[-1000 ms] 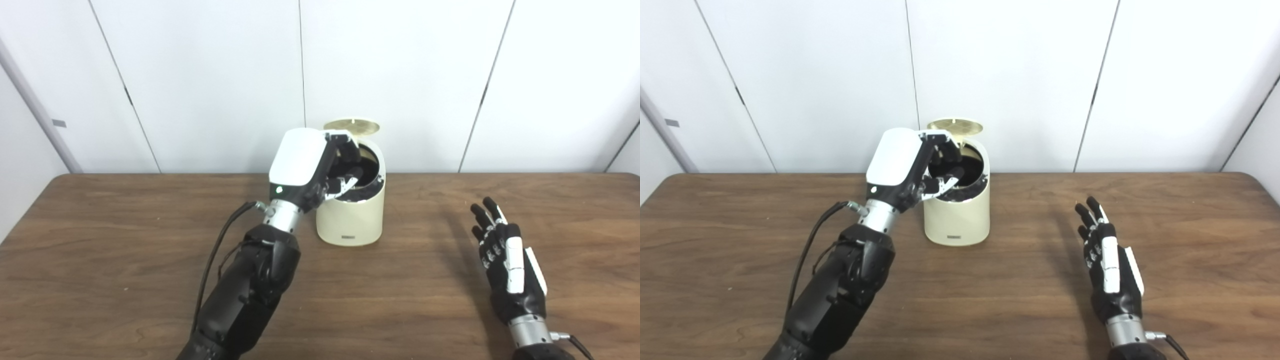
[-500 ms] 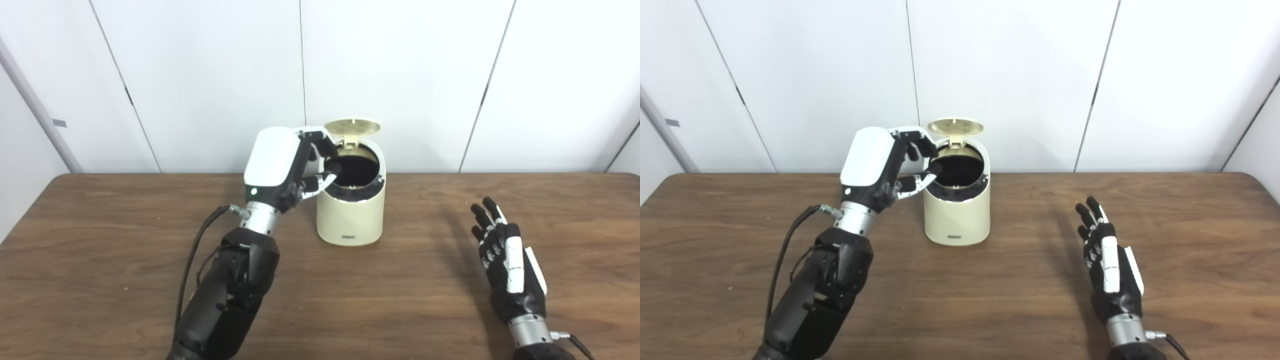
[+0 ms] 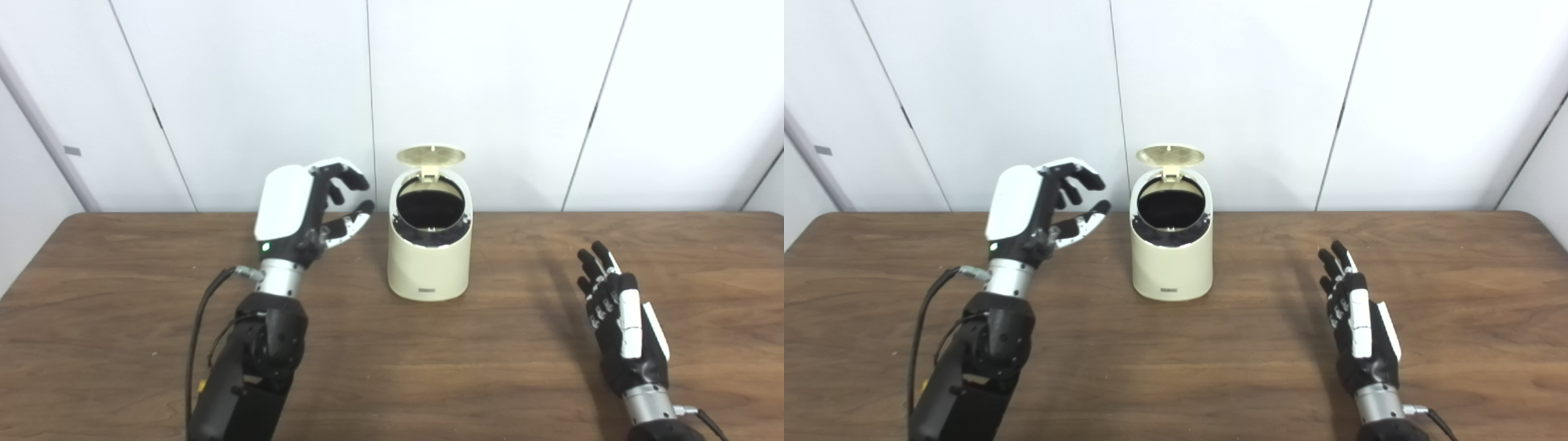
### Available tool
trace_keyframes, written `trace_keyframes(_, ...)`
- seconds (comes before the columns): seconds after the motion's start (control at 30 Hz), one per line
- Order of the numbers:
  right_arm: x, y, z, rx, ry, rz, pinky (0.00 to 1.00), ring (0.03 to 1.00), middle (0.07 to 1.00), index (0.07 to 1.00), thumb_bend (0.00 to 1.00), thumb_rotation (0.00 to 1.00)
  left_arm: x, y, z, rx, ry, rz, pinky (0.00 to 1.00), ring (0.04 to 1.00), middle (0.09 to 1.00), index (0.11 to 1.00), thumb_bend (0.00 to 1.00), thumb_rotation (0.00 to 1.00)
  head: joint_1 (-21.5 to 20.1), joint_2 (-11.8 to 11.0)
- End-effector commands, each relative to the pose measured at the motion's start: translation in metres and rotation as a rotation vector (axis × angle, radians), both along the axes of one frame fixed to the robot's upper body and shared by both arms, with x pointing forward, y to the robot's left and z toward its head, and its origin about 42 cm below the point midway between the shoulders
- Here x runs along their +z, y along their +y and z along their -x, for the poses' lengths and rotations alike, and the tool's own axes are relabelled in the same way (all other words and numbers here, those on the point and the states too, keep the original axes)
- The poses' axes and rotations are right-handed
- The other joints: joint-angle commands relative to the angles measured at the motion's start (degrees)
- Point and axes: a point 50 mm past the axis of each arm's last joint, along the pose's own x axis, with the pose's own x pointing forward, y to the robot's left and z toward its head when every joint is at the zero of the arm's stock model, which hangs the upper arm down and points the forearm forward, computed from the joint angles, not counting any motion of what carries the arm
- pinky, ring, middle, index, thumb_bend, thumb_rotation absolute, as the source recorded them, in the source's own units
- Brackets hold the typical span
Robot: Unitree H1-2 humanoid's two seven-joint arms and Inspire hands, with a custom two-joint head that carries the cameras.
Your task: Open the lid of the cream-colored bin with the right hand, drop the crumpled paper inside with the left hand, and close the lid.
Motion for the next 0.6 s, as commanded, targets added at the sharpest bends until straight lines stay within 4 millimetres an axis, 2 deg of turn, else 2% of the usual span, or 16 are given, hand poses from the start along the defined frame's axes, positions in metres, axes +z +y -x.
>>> trace_keyframes(0.0,-0.054,-0.004,0.029,-0.005,0.177,-0.02,1.0,1.0,0.941,0.977,0.52,1.0,0.018,0.003,0.002,0.005,-0.048,0.046,0.36,0.421,0.55,0.523,0.49,0.0,-0.1,0.0)
trace_keyframes(0.07,-0.054,-0.004,0.028,-0.007,0.176,-0.023,1.0,1.0,0.941,0.976,0.52,1.0,0.016,0.008,0.005,0.003,-0.02,0.092,0.39,0.413,0.541,0.529,0.49,0.0,-0.1,0.2)
trace_keyframes(0.13,-0.053,-0.004,0.029,-0.009,0.178,-0.024,1.0,1.0,0.938,0.973,0.52,1.0,0.013,0.012,0.009,-0.004,0.001,0.141,0.4,0.494,0.51,0.501,0.51,0.0,-0.1,0.2)
trace_keyframes(0.2,-0.053,-0.004,0.029,-0.009,0.178,-0.025,1.0,1.0,0.937,0.974,0.52,1.0,0.009,0.017,0.014,-0.007,0.015,0.162,0.42,0.537,0.641,0.498,0.5,0.05,-0.2,0.3)
trace_keyframes(0.33,-0.052,-0.005,0.029,-0.013,0.176,-0.016,1.0,1.0,0.935,0.975,0.52,1.0,0.0,0.027,0.023,-0.011,0.065,0.221,0.48,0.598,0.705,0.499,0.5,0.08,-0.1,0.4)
trace_keyframes(0.37,-0.053,-0.005,0.029,-0.014,0.176,-0.017,1.0,1.0,0.936,0.975,0.51,1.0,-0.002,0.03,0.026,-0.014,0.087,0.245,0.5,0.612,0.705,0.643,0.51,0.25,0.1,0.5)
trace_keyframes(0.5,-0.052,-0.007,0.029,-0.013,0.183,-0.022,1.0,1.0,0.938,0.973,0.52,1.0,-0.007,0.039,0.033,-0.041,0.159,0.31,0.65,0.741,0.799,0.81,0.5,0.52,0.3,0.7)
trace_keyframes(0.57,-0.052,-0.008,0.029,-0.013,0.18,-0.016,1.0,1.0,0.94,0.974,0.52,1.0,-0.011,0.044,0.036,-0.068,0.203,0.369,0.74,0.806,0.852,0.869,0.5,0.61,0.5,0.8)
